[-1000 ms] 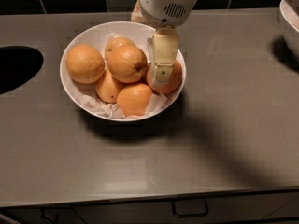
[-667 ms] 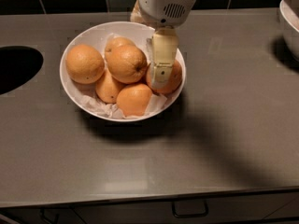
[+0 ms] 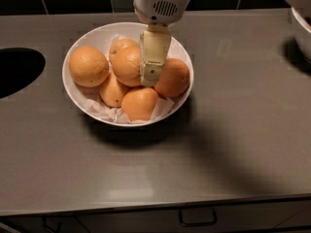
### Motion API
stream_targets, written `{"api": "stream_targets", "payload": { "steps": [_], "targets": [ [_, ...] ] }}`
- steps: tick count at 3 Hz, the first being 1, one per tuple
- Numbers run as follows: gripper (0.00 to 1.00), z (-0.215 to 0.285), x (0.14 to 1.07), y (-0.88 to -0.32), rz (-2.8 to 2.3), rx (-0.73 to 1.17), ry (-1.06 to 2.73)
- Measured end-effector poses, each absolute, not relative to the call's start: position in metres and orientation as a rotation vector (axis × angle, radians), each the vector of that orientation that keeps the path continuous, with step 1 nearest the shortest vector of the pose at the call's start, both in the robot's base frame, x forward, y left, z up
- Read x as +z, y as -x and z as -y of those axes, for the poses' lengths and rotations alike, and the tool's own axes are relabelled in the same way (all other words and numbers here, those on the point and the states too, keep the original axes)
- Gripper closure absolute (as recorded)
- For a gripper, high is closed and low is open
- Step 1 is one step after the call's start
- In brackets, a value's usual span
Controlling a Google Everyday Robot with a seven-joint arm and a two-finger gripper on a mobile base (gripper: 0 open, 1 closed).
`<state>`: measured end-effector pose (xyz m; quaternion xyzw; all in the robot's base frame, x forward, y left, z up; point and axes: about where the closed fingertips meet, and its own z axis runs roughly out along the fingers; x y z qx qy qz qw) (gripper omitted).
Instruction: Pick orange from white bowl
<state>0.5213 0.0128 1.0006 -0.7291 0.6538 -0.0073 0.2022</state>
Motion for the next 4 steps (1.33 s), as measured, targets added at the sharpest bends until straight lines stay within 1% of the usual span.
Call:
{"api": "stream_targets", "payload": {
  "steps": [1,2,4],
  "targets": [
    [0.0,-0.018,1.004,-0.526,-1.863,-0.04,1.968],
    [0.0,-0.025,1.0,-0.531,-1.867,-0.018,1.946],
    [0.0,-0.039,0.978,-0.543,-1.85,0.075,1.94]
  ]
}}
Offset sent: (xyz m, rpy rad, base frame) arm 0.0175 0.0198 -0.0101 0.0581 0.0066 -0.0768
